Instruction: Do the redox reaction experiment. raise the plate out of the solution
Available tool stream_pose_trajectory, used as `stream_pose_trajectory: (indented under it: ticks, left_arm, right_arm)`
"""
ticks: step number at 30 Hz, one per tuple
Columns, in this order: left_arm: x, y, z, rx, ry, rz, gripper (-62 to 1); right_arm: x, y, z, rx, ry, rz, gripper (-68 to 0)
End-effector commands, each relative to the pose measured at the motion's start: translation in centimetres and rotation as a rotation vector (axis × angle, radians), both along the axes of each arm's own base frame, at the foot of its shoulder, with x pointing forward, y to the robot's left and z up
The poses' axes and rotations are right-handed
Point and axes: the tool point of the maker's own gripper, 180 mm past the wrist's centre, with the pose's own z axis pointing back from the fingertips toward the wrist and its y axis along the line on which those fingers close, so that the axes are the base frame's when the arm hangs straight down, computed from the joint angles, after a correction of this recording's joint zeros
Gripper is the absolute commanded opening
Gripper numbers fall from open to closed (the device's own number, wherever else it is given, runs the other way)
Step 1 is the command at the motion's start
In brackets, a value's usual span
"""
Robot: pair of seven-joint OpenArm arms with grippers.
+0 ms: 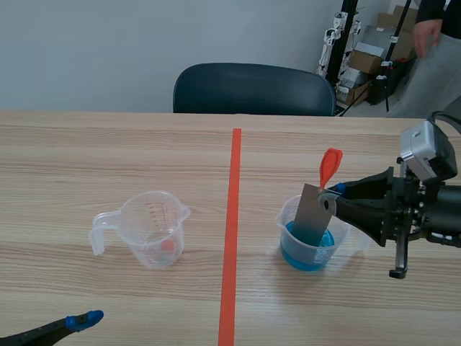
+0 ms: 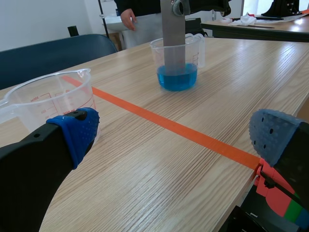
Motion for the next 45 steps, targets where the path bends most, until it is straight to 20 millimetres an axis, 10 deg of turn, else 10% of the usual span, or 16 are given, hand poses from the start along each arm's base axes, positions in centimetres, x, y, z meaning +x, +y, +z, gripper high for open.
stream_pose_trajectory:
  ticks: [1,45]
  left_arm:
    - [0.12,-0.02,0.56,-0.02,-0.019,0.004,1.4]
    - [0.13,-0.02,0.55,-0.019,-0.019,0.004,1.4]
  right_arm:
    - [0.62,-0.12,0.7,0.0,-0.023,-0.005,-67.1]
    - [0.22,-0.18,0.08,-0.013,-0.004,-0.006,-67.1]
